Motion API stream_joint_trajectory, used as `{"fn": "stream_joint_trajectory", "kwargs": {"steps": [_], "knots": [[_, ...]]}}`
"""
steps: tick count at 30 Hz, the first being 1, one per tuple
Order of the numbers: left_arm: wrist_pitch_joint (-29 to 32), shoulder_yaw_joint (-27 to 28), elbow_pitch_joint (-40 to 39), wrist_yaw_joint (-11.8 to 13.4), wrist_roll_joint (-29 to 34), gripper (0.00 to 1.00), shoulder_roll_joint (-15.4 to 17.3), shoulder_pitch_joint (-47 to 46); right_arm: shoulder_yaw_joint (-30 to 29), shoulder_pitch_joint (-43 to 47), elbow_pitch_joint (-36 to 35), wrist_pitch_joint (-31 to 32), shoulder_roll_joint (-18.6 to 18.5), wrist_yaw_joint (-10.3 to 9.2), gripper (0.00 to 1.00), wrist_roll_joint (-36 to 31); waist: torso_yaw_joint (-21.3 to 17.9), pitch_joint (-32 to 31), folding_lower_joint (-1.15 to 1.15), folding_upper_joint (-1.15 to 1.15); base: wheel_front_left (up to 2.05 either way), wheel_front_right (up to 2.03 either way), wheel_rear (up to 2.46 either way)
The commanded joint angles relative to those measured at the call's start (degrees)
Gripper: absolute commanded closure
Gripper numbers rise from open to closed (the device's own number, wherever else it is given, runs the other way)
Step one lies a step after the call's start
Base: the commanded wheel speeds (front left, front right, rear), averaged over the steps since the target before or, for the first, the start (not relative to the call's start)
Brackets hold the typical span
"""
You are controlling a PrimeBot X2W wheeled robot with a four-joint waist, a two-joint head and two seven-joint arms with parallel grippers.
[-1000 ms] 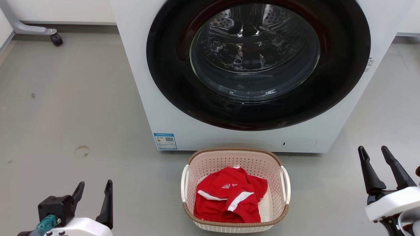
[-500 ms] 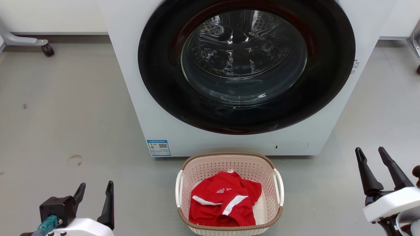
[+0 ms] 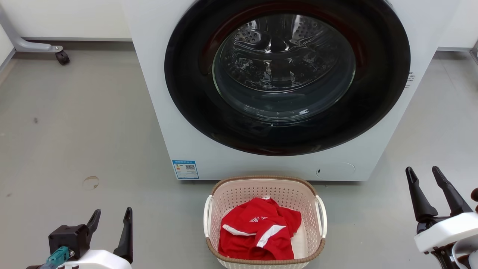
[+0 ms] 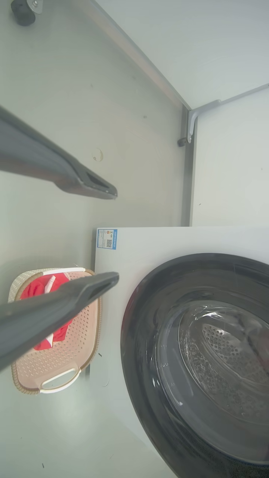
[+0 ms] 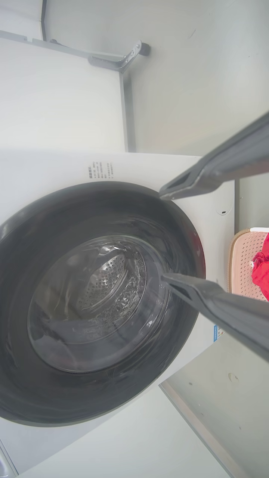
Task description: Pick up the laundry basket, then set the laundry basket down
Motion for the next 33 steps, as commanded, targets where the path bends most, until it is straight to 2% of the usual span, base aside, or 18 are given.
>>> {"fn": "stream_joint_trajectory", "kwargs": {"steps": [1, 33], "knots": [[-0.23, 2.29, -1.43, 0.42, 0.08, 0.0, 1.27, -2.53, 0.77, -1.15, -1.64, -0.23, -1.49, -0.15, 0.0, -0.2, 0.02, -0.05, 0.0, 0.0, 0.0, 0.0, 0.0], [-0.3, 2.4, -1.52, 0.73, -0.62, 0.0, 1.89, -2.81, 1.23, -1.2, -1.66, -0.27, -1.31, -0.15, 0.0, -0.6, -0.04, -0.39, 0.0, 0.0, 0.0, 0.0, 0.0]]}}
